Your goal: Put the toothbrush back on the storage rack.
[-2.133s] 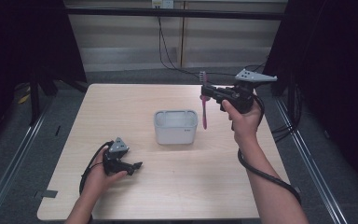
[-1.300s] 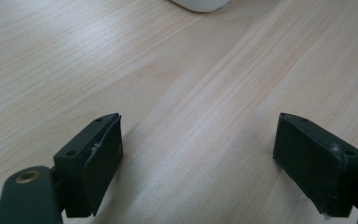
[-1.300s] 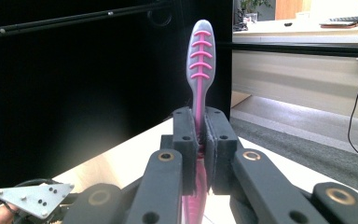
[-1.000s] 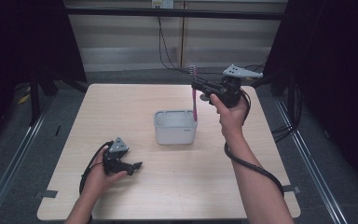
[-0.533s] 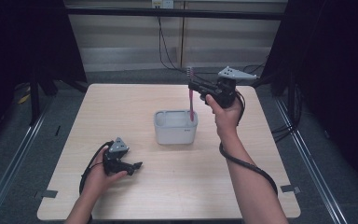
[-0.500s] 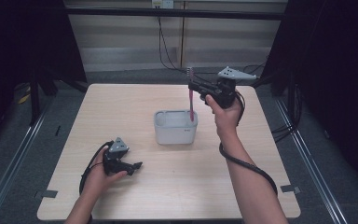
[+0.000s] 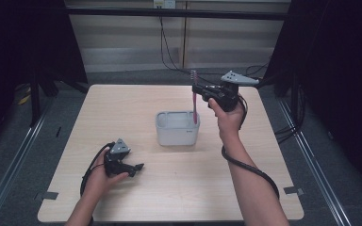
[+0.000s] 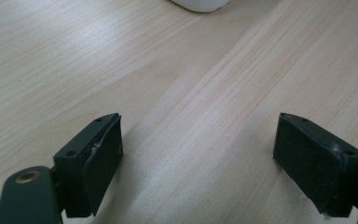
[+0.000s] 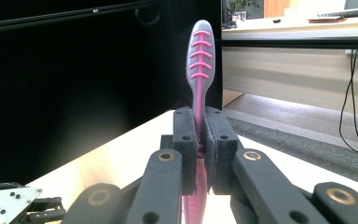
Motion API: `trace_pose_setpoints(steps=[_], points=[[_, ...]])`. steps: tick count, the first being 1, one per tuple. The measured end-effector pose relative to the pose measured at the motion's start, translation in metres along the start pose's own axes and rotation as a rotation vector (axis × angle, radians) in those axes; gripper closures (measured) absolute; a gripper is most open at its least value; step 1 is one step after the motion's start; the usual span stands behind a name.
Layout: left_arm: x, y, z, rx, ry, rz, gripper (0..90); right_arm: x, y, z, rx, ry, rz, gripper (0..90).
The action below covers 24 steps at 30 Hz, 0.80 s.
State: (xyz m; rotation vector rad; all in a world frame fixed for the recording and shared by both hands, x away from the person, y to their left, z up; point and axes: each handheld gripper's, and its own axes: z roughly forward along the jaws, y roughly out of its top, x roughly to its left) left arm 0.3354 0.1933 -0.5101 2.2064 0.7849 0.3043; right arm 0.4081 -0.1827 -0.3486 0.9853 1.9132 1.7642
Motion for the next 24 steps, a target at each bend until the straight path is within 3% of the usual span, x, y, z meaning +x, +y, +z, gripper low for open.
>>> trace_pose_setpoints(steps=[24], points=[[0.001,0.000,0.000,0.006,0.002,0.011,15.4,-0.002,-0.022,0.001,0.002,-0.002,0.007,84.4]])
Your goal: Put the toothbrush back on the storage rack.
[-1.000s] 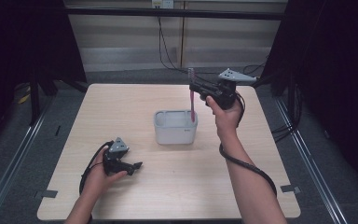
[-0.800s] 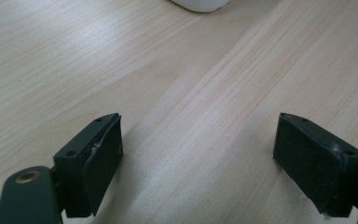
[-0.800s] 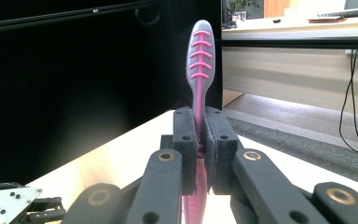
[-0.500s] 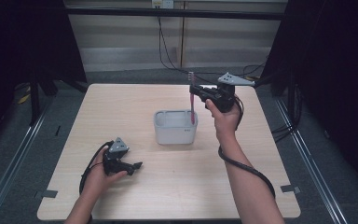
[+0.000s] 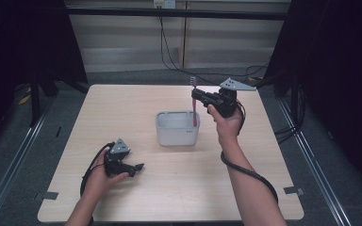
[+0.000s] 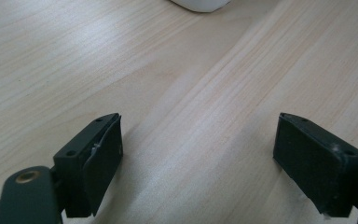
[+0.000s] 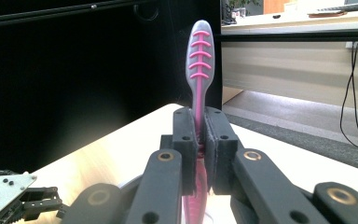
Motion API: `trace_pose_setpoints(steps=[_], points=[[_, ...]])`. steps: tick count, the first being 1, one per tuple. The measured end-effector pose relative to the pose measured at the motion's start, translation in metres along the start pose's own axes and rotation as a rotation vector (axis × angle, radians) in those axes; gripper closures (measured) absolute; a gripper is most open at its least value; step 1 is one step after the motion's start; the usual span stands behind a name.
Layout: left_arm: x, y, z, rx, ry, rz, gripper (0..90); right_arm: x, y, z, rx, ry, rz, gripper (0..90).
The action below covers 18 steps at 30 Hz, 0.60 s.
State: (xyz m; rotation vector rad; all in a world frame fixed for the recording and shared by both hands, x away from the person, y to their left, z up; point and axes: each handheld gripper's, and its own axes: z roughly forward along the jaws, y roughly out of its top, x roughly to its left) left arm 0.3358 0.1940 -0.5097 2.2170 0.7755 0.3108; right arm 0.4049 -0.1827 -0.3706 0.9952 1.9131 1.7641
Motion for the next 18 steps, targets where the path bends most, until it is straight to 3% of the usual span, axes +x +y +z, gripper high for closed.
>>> trace_pose_setpoints(steps=[18], points=[[0.000,0.000,0.000,0.000,-0.001,-0.001,15.4,-0.002,-0.020,-0.005,0.031,-0.018,0.001,84.3]])
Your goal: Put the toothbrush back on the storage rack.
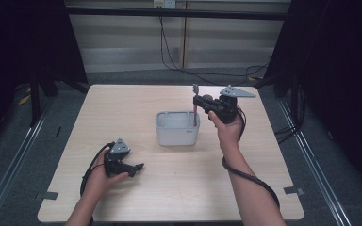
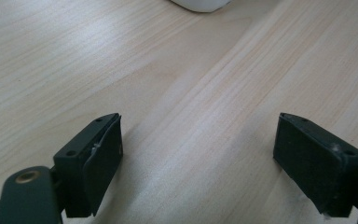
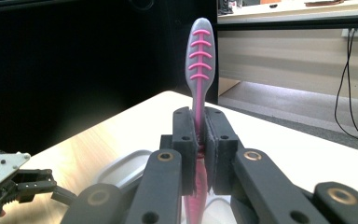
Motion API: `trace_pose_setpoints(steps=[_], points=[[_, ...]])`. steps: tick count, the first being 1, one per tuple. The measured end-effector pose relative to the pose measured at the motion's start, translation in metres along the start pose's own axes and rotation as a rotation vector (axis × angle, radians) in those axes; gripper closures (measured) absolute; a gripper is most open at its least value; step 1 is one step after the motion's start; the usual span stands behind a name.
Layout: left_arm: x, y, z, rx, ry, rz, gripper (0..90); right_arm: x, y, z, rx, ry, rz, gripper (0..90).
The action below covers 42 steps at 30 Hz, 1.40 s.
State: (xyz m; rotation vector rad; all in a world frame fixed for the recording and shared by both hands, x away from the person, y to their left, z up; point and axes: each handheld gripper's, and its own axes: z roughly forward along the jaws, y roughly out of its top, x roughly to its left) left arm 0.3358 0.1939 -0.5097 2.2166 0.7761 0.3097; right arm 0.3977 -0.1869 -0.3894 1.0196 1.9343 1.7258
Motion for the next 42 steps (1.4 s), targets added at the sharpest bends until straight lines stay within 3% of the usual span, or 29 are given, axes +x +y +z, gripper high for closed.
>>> trace_pose_setpoints(steps=[42], points=[[0.000,0.000,0.000,-0.001,0.001,-0.003,15.4,0.002,-0.038,-0.011,0.080,-0.031,-0.017,83.7]])
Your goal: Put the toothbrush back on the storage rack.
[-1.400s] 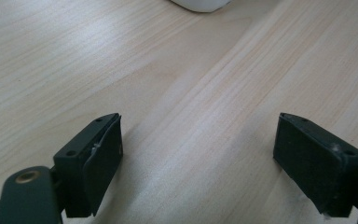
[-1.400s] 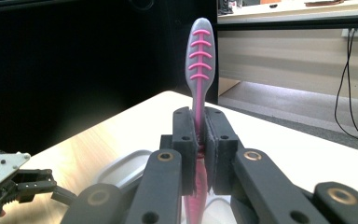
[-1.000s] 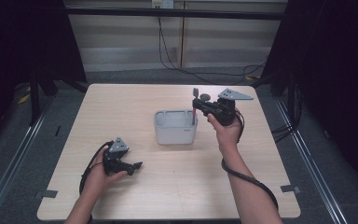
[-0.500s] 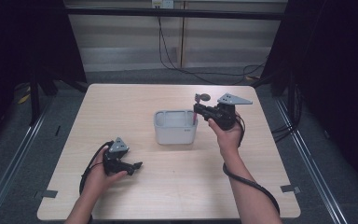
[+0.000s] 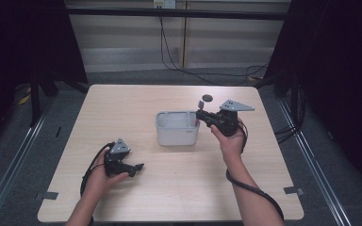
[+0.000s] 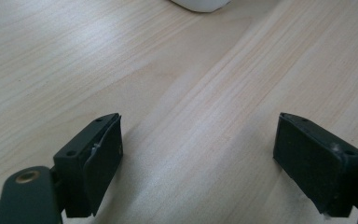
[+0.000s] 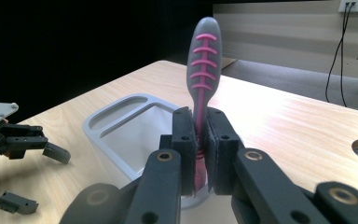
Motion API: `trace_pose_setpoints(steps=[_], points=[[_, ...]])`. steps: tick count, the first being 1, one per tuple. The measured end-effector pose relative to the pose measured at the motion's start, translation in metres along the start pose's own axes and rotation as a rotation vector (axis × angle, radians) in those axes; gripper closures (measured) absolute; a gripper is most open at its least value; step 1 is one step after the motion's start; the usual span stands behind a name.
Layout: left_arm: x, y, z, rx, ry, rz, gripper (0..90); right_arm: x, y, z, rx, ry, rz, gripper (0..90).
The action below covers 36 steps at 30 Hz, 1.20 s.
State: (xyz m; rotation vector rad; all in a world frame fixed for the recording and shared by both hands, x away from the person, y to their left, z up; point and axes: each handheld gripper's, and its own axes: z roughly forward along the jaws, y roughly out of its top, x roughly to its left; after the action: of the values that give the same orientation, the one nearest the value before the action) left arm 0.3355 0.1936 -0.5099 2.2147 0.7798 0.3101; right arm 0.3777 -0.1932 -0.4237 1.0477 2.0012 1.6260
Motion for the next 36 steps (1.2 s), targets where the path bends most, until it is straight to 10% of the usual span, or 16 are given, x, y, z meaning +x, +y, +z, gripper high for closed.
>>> trace_pose_setpoints(steps=[36], points=[[0.000,0.000,0.000,-0.001,0.003,-0.002,15.4,0.018,-0.017,0.002,0.030,0.038,-0.037,81.8]])
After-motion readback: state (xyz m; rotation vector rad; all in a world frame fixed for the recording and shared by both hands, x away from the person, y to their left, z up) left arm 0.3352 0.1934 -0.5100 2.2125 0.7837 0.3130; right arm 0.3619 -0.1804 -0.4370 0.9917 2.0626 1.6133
